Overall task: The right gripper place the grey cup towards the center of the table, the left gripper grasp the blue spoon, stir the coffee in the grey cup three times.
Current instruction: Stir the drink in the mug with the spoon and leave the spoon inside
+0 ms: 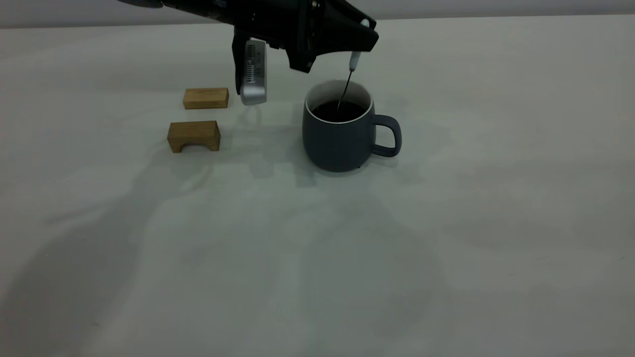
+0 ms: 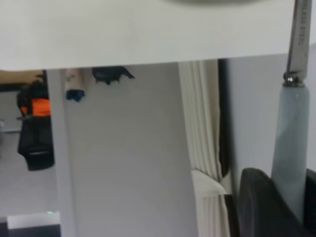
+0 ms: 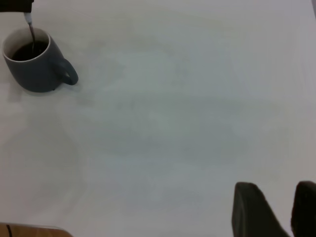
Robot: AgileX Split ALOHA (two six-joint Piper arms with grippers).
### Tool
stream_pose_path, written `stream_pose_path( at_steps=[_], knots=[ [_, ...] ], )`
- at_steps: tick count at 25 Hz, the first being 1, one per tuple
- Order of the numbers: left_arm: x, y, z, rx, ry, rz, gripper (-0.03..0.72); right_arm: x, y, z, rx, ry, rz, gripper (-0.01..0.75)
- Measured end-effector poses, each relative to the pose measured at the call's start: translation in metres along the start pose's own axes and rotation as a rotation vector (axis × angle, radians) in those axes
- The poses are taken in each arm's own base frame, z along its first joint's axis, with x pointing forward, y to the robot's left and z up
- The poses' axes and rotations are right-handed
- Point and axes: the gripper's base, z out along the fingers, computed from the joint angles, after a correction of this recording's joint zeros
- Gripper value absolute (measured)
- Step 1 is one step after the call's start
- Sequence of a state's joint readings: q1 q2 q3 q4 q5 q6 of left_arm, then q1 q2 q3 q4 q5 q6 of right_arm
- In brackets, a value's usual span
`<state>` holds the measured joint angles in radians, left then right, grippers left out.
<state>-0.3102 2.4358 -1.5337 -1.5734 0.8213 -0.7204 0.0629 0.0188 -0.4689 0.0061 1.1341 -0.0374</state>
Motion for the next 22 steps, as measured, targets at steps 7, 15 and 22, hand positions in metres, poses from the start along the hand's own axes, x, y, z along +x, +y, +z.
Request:
stream_pose_path(
  at_steps=[7, 15, 22],
  knots=[
    [-0.017, 0.006, 0.007, -0.039, -0.027, -0.013, 0.190, 0.000, 0.000, 0.000, 0.000, 0.000, 0.000, 0.237],
    [-0.015, 0.010, 0.007, -0.078, 0.017, -0.015, 0.337, 0.000, 0.000, 0.000, 0.000, 0.000, 0.000, 0.237],
    [0.010, 0.012, -0.002, -0.133, 0.126, 0.012, 0.405, 0.000, 0.000, 0.000, 0.000, 0.000, 0.000, 0.237]
  ],
)
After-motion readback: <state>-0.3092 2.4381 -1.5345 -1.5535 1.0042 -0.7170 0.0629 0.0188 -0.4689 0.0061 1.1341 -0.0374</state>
